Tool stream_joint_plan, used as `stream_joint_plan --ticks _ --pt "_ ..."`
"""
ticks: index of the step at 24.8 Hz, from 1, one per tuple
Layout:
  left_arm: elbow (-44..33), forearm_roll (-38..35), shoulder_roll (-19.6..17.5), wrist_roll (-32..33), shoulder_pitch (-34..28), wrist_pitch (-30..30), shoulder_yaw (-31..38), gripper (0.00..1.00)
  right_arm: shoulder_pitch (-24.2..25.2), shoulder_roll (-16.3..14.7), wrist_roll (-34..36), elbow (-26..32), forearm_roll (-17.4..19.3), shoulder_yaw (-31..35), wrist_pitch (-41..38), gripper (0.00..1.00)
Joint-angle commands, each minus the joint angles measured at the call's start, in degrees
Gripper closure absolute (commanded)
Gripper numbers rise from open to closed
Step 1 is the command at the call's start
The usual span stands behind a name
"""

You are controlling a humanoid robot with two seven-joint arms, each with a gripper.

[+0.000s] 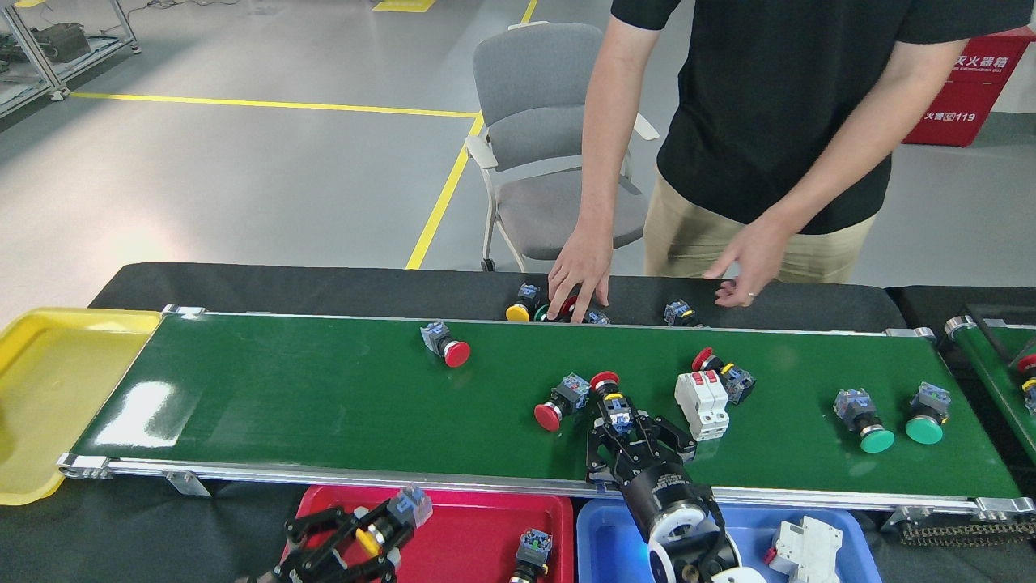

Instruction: Pick switch part from conveyor to tray

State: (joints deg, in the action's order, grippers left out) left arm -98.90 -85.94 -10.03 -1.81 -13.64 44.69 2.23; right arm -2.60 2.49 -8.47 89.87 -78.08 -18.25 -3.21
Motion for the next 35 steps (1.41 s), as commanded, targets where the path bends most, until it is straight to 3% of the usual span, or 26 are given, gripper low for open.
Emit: stream_joint_plan --ticks 1,4,6,7,8,9,10,16,20,25,29,33,35 --pt "-0.51 0.25 0.80 -0.12 0.10 0.31 2.25 0.00 2.07 -0.21 -0.14 4.61 0.21 -0.03 -7.16 0.87" --pt "-0.33 0.25 3.70 -0.12 -0.08 0.31 8.14 0.00 7.17 -0.03 -0.06 8.83 0.30 -0.12 -16.12 0.88" --pt "-0.24 0.34 7.83 -0.12 -0.08 0.31 13.85 0.00 9.72 0.06 -0.06 10.32 0.30 -0.30 -21.31 0.88" --pt "-0.07 0.34 10.03 -0.12 -0.08 -3.29 16.49 0.00 10.33 0.23 -0.14 10.24 0.30 -0.30 -24.12 0.84" --pt "0.11 0.42 11.53 -0.12 -0.08 -7.25 18.42 0.00 10.77 0.41 -0.23 10.15 0.30 -0.65 -25.97 0.70" --pt "0.37 0.51 11.88 -0.12 -0.16 -10.14 19.21 0.00 11.30 0.85 -0.23 10.24 0.30 -1.09 -26.84 0.40" --pt "0.64 0.51 11.88 -0.21 -0.16 -11.64 19.47 0.00 11.74 1.37 -0.32 10.24 0.38 -1.35 -27.37 0.02" --pt "1.51 0.42 11.79 -0.21 0.72 -12.96 19.47 0.00 9.37 2.17 -0.41 9.09 0.73 -0.91 -28.60 0.00" --pt "1.60 -0.10 10.91 -0.12 0.36 -10.85 18.77 0.00 6.91 4.63 -0.14 9.36 2.49 4.71 -21.83 0.00" --pt "2.75 -0.10 2.56 -0.03 5.02 -1.71 9.63 0.00 5.59 4.71 4.08 9.36 2.49 12.01 -5.75 0.00" --pt "9.42 -0.02 -0.16 0.05 12.93 -0.65 4.45 0.00 9.10 2.52 9.17 9.71 2.40 13.59 3.91 0.00" --pt "18.21 0.07 -0.25 4.27 20.58 0.14 1.46 0.00 16.57 -0.21 12.60 11.12 2.14 13.42 4.36 0.00" --pt "21.38 0.16 -0.08 5.42 23.22 0.31 0.49 0.00 17.80 -0.56 13.13 11.12 1.97 13.42 4.36 0.00"
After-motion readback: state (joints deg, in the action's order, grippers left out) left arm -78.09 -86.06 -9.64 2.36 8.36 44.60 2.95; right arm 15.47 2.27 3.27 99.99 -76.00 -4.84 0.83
